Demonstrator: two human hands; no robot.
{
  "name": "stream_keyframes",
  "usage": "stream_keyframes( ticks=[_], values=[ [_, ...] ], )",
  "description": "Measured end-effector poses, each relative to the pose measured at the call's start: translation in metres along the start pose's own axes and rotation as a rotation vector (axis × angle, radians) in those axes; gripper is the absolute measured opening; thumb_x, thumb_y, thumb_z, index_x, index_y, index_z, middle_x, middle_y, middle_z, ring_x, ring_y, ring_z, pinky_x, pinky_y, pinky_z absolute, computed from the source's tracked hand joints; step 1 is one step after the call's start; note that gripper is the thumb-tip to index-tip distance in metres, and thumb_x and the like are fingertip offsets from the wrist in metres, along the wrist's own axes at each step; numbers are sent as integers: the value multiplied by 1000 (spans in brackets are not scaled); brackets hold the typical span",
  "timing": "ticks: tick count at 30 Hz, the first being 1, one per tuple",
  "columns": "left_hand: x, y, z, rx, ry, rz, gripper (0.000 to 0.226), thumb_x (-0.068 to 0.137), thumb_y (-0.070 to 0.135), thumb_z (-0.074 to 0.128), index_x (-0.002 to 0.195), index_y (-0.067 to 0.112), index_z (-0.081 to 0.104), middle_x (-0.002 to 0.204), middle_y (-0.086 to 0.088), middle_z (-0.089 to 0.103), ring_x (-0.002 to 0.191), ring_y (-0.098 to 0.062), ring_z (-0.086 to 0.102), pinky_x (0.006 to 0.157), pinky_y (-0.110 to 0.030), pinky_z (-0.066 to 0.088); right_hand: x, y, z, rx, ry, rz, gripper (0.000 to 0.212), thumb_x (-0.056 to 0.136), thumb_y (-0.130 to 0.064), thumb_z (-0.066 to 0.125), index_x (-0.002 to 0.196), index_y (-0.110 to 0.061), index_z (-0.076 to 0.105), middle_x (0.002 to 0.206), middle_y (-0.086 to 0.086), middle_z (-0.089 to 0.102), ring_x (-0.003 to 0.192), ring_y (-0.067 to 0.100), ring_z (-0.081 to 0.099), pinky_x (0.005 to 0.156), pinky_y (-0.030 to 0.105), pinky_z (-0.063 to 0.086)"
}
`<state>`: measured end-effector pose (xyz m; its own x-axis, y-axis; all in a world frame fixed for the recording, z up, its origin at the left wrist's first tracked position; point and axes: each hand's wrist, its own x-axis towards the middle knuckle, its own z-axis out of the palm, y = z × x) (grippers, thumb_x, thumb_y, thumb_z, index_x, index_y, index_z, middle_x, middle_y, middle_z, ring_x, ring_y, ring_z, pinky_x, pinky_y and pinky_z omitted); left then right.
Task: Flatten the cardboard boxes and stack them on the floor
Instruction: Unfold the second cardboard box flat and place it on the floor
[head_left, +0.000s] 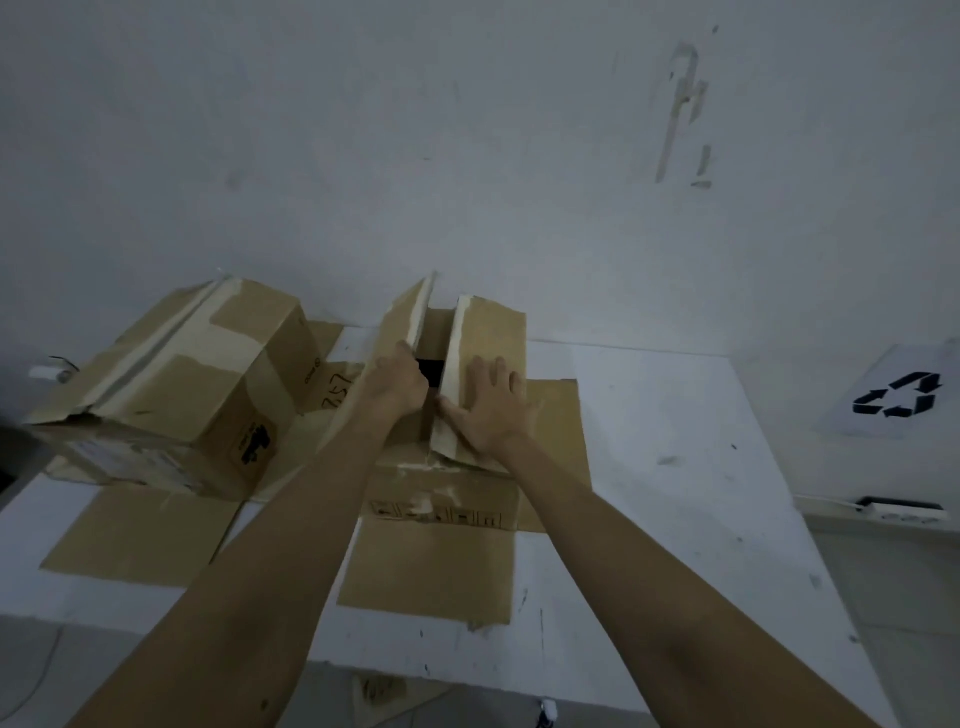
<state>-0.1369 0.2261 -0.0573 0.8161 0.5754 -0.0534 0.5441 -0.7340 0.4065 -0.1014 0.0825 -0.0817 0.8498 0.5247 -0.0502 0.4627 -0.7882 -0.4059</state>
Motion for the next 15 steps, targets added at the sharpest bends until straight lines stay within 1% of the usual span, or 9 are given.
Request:
stream_keyframes(
  ticks=[3, 5, 6, 8, 10, 12, 13, 15],
  values=[
    [-11, 25, 0, 0, -31, 31, 32, 101, 14, 34, 131, 2, 38, 120, -23, 55, 106, -37, 54, 74, -35, 36, -3, 6, -7, 14, -60, -6, 97, 82, -73, 43, 153, -24, -2, 161, 9, -4, 146, 37, 3, 108, 68, 17],
    [-16, 40, 0, 6, -54, 49, 36, 102, 13, 32, 135, 1, 37, 125, -23, 53, 110, -37, 53, 76, -34, 36, -5, 13, -10, -58, -109, 42, 100, 82, -71, 48, 153, -24, -5, 161, 8, -8, 146, 38, 0, 107, 72, 14],
    [-16, 46, 0, 15, -64, 49, 37, 101, 13, 33, 137, 1, 36, 127, -23, 52, 110, -37, 53, 76, -34, 37, -6, 16, -12, -97, -125, 73, 97, 84, -68, 47, 153, -24, -6, 161, 8, -9, 146, 39, -1, 106, 74, 12],
    [-16, 56, -2, 31, -73, 24, 41, 99, 12, 37, 139, 2, 36, 131, -22, 50, 114, -37, 52, 80, -34, 40, -8, 21, -16, -129, -134, 110, 85, 91, -58, 43, 153, -23, -4, 161, 8, -8, 145, 42, -1, 104, 75, 13],
    [-14, 63, -7, 59, -47, -10, 43, 97, 10, 42, 138, 0, 38, 130, -21, 52, 113, -35, 54, 80, -34, 42, -10, 23, -21, -121, -124, 125, 76, 96, -46, 40, 153, -23, -5, 161, 7, -7, 145, 43, 1, 104, 74, 16],
    [-12, 68, -13, 132, -2, -7, 42, 95, 6, 47, 136, -1, 39, 127, -21, 53, 111, -34, 56, 76, -35, 43, -11, 23, -28, -118, -121, 120, 77, 97, -33, 45, 153, -22, -8, 161, 6, -7, 144, 43, 4, 104, 73, 20],
    [-10, 69, -14, 168, 9, 11, 46, 95, 4, 48, 138, -1, 35, 128, -21, 52, 111, -34, 56, 76, -35, 43, -12, 21, -32, -121, -126, 114, 81, 96, -25, 48, 153, -22, -9, 161, 6, -7, 144, 43, 6, 104, 71, 23],
    [-4, 70, -13, 233, 4, 65, 63, 92, 1, 53, 147, -1, 21, 135, -21, 45, 115, -34, 53, 84, -37, 45, -13, 16, -41, -180, -145, 100, 89, 93, -14, 54, 153, -21, -12, 160, 8, -9, 143, 44, 10, 104, 68, 29]
  ],
)
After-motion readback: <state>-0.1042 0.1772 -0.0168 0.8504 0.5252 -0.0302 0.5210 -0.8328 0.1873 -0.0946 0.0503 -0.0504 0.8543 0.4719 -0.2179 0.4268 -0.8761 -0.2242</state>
